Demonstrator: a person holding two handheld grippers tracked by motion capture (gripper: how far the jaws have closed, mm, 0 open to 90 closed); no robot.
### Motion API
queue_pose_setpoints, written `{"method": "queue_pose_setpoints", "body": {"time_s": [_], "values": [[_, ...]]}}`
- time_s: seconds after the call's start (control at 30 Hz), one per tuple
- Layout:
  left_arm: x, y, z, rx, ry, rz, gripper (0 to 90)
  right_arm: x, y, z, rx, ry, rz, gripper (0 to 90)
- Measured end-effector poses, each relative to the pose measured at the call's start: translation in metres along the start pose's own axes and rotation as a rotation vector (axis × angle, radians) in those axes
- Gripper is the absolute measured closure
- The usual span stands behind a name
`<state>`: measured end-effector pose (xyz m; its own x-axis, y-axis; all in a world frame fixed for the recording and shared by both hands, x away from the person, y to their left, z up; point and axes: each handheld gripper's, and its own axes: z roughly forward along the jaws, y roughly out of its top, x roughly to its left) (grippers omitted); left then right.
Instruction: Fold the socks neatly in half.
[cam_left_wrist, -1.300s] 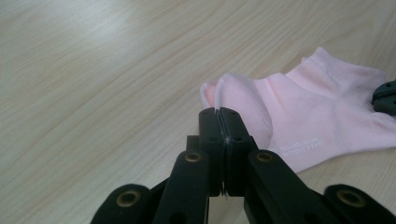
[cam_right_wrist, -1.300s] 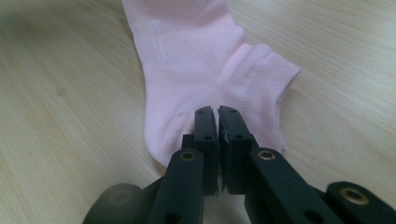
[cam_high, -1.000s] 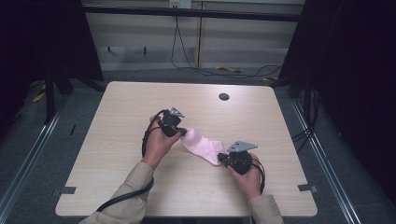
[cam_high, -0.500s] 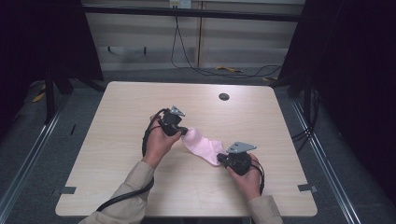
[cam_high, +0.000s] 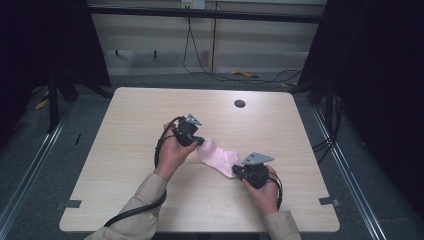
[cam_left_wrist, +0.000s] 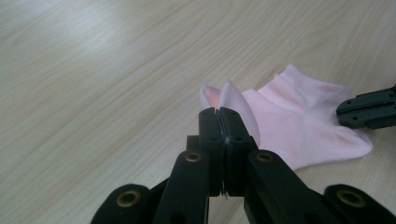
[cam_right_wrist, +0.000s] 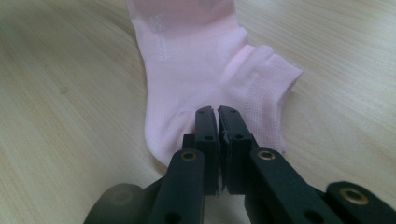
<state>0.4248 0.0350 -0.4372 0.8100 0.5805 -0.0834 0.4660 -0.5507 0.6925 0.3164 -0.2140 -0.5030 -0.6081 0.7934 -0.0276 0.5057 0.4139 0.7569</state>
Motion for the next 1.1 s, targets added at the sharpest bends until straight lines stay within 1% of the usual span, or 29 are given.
{"method": "queue_pose_setpoints", "body": {"time_s": [0.07, 0.1, 0.13, 0.2, 0.27, 0.37, 0.43, 0.47, 0.53, 0.57, 0.6, 0.67, 0.87, 1.0, 1.1], "values": [[-0.002, 0.002, 0.0, -0.01, -0.004, 0.0, 89.2, 0.001, 0.0, 0.0, 0.001, -0.002, 0.001, 87.4], [-0.003, 0.003, 0.0, -0.004, -0.002, 0.003, 89.2, 0.001, 0.0, 0.0, 0.001, -0.004, 0.003, 87.4], [-0.004, 0.004, 0.0, -0.007, -0.004, -0.001, 89.2, 0.001, 0.0, 0.0, 0.001, -0.004, 0.004, 87.4], [-0.006, 0.005, 0.001, -0.014, -0.009, 0.005, 89.1, 0.001, 0.0, 0.0, 0.002, -0.005, 0.005, 87.4], [-0.007, 0.006, 0.001, -0.01, -0.01, 0.005, 89.2, 0.002, 0.0, 0.0, 0.002, -0.001, 0.01, 87.4], [-0.011, 0.007, 0.002, -0.008, -0.024, 0.01, 89.2, 0.002, 0.0, 0.0, 0.001, 0.004, 0.012, 87.4], [-0.013, 0.007, 0.003, -0.017, -0.029, 0.012, 89.2, 0.002, 0.0, 0.0, 0.002, 0.007, 0.017, 87.4], [-0.014, 0.008, 0.003, -0.009, -0.028, 0.017, 89.2, 0.002, 0.0, 0.0, 0.003, 0.007, 0.02, 87.4], [-0.016, 0.008, 0.003, -0.018, -0.035, 0.015, 89.2, 0.002, 0.0, 0.0, 0.001, 0.006, 0.015, 87.5], [-0.017, 0.008, 0.003, -0.009, -0.037, 0.023, 89.2, 0.002, 0.0, 0.0, 0.0, 0.006, 0.014, 87.5], [-0.017, 0.008, 0.003, -0.01, -0.036, 0.025, 89.2, 0.002, 0.0, 0.0, 0.001, 0.006, 0.017, 87.5], [-0.019, 0.009, 0.003, -0.011, -0.038, 0.025, 89.2, 0.001, 0.0, 0.0, 0.002, 0.005, 0.019, 87.5], [-0.022, 0.011, 0.005, 0.011, -0.046, 0.037, 89.5, 0.002, 0.0, 0.0, 0.0, 0.006, 0.013, 87.5], [-0.025, 0.013, 0.006, 0.014, -0.055, 0.038, 89.5, 0.003, 0.0, 0.0, 0.0, 0.005, 0.013, 87.6], [-0.028, 0.015, 0.006, 0.022, -0.062, 0.047, 89.6, 0.003, 0.0, 0.0, 0.001, 0.006, 0.014, 87.6]]}}
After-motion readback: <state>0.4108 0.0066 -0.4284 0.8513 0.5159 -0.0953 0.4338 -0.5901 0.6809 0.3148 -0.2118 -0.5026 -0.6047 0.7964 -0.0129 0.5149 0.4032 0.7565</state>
